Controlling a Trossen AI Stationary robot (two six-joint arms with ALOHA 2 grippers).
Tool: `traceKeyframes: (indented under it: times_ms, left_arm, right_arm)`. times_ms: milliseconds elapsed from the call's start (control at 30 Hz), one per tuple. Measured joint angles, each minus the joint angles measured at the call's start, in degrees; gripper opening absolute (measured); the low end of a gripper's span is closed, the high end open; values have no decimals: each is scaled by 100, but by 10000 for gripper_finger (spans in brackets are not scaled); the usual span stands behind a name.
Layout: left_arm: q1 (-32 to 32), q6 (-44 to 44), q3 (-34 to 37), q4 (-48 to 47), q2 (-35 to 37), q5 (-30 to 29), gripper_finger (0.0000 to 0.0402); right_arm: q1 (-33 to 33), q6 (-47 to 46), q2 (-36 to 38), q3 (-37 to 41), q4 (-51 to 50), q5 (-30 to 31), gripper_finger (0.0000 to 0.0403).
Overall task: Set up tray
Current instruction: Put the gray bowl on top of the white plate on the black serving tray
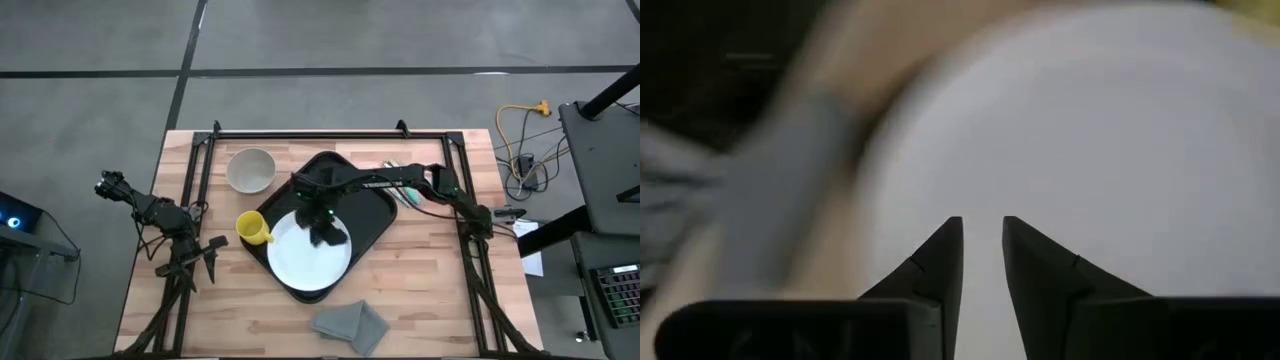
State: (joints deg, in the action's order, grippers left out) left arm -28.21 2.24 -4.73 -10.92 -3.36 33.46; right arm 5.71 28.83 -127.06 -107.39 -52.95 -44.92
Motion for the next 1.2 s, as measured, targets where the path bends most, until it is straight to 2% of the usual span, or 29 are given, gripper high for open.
traceKeyframes:
  times_ms: [100, 200, 333, 567, 733, 900, 1033, 1200]
  left_arm:
    - [0, 0, 0, 0, 0, 0, 208]
    - [0, 0, 0, 0, 1, 0, 208]
    - [0, 0, 0, 0, 0, 0, 208]
    - [0, 0, 0, 0, 2, 0, 208]
    - [0, 0, 0, 0, 1, 0, 208]
    - [0, 0, 0, 1, 2, 2, 208]
    - [0, 0, 0, 0, 2, 1, 208]
    - [0, 0, 0, 0, 2, 0, 208]
  right_arm:
    - [13, 505, 531, 624, 3, -848, 68]
    - [68, 830, 1204, 1360, 185, -1206, 68]
    - [42, 965, 2130, 2461, 962, -1622, 68]
    - [79, 838, 3637, 4023, 2111, -1510, 68]
    - [82, 514, 4544, 5103, 3484, -1482, 68]
    - [83, -99, 5205, 6059, 4670, -985, 68]
    - [86, -215, 5592, 6558, 4926, -494, 68]
    - [92, -20, 6007, 6902, 4923, -438, 68]
